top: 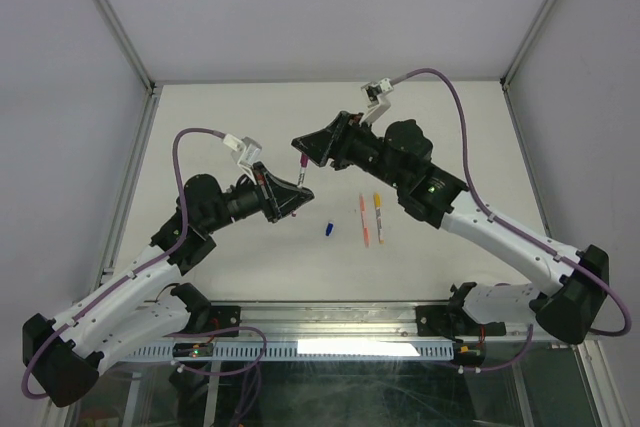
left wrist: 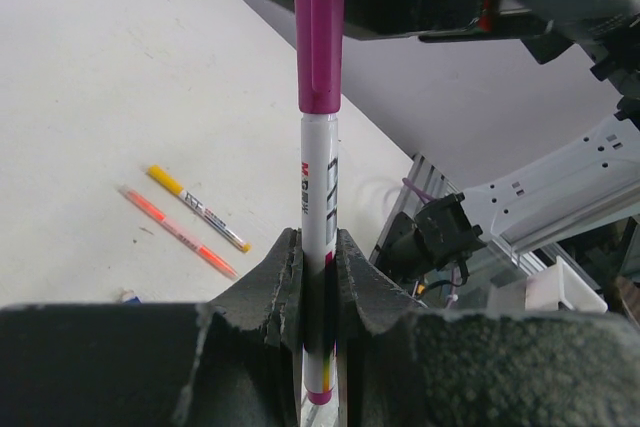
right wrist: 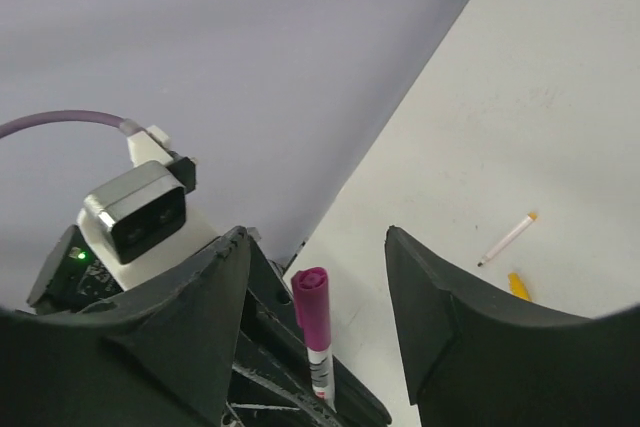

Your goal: Insert the pens into the pen caps

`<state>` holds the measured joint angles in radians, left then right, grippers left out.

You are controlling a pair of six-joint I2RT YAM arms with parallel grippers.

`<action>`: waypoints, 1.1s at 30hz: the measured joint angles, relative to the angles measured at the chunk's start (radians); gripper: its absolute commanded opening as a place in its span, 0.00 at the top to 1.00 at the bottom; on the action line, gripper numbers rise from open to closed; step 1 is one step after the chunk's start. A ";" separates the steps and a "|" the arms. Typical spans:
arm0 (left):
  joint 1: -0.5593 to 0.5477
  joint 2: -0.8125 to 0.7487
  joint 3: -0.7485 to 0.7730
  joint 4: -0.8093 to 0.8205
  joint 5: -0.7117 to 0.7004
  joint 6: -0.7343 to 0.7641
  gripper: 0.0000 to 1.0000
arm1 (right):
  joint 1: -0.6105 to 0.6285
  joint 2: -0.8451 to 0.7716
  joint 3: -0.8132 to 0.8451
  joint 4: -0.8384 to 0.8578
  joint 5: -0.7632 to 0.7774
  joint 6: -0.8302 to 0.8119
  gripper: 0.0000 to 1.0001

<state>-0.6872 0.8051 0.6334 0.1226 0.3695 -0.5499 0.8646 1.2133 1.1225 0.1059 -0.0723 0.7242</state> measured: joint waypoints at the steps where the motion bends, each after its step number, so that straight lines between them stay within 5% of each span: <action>1: 0.000 0.000 0.000 0.000 0.003 0.001 1.00 | 0.000 0.008 0.000 -0.006 -0.001 -0.001 0.43; 13: 0.000 0.014 0.005 0.000 0.006 0.010 1.00 | -0.001 0.021 -0.002 -0.006 -0.048 -0.009 0.63; 16: 0.000 0.017 0.011 -0.001 0.004 0.010 1.00 | -0.001 0.021 -0.007 0.003 -0.061 -0.008 0.76; 19: 0.000 0.018 0.017 0.001 -0.002 0.009 1.00 | -0.001 0.021 -0.018 0.012 -0.067 -0.006 1.00; 33: -0.006 0.027 0.126 -0.165 -0.040 0.031 1.00 | 0.023 0.004 -0.075 0.103 -0.014 -0.011 1.00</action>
<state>-0.6933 0.8326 0.7597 -0.0422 0.3298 -0.5190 0.8879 1.2175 1.0477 0.2089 -0.0864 0.7136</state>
